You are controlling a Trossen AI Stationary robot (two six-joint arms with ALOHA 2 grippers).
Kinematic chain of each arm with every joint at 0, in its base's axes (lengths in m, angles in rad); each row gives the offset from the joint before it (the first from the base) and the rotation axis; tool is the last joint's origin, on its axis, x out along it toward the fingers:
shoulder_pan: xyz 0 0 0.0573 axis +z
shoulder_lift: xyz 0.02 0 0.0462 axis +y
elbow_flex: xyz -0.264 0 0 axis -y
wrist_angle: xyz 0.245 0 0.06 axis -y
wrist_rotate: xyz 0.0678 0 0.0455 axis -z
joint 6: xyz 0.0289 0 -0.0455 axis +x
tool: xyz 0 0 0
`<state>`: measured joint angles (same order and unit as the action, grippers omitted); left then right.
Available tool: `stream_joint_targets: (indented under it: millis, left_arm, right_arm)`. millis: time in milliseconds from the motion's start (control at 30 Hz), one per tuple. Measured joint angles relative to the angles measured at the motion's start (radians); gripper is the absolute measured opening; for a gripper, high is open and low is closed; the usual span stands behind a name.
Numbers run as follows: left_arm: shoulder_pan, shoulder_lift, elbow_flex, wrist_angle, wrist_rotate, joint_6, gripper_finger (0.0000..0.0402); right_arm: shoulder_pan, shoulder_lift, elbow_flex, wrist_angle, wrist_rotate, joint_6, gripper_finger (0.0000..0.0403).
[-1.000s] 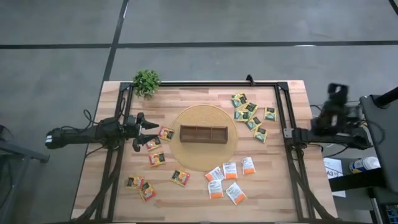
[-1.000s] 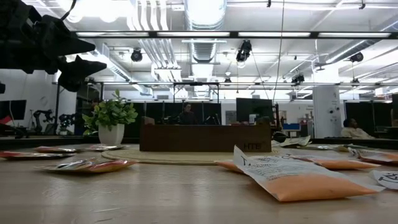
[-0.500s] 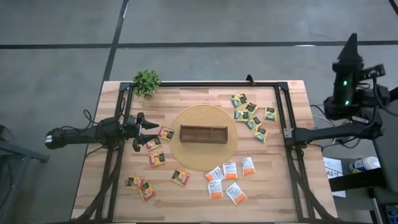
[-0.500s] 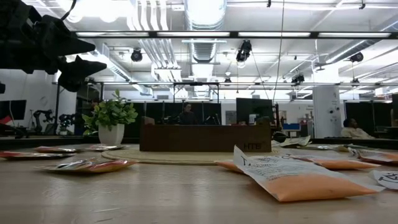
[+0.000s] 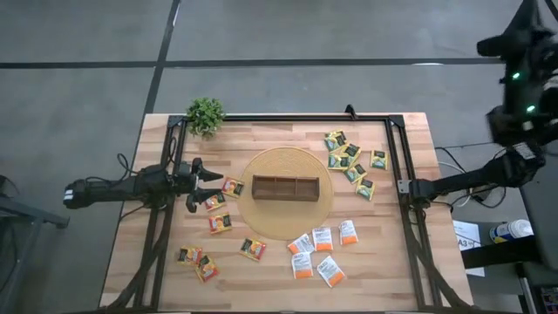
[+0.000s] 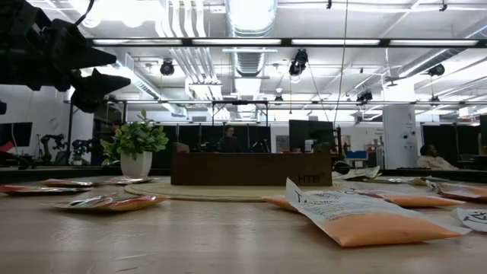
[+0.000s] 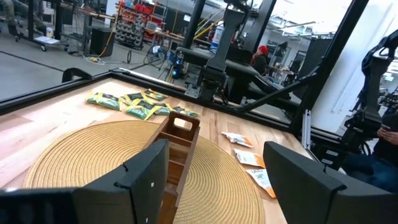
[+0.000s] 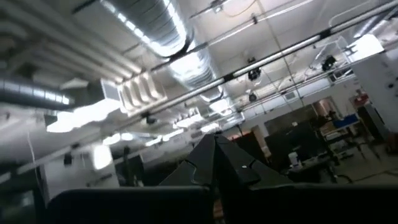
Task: Pick & Place Tea
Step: Put the yellow tea bag into the right section of the wooden organizer
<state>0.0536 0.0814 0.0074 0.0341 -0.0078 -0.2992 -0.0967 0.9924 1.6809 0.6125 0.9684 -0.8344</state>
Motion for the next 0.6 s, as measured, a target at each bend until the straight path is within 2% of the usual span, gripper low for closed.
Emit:
stream_joint_targets:
  millis: [100,200,433,600]
  left_arm:
    - [0.000,0.000,0.000,0.000,0.000,0.000,0.0257]
    - [0.000,0.000,0.000,0.000,0.000,0.000,0.0257]
    - [0.000,0.000,0.000,0.001,0.000,0.000,0.0257]
    - [0.000,0.000,0.000,0.001,0.000,0.000,0.0257]
  right_arm:
    - [0.000,0.058,0.173,-0.257,0.033,0.008,0.0009]
    - [0.000,0.119,0.324,-0.401,0.158,-0.040,0.0009]
    - [0.000,0.225,0.550,-0.449,0.463,-0.278,0.0009]
    - [0.001,0.249,0.651,-0.588,0.532,-0.185,0.0009]
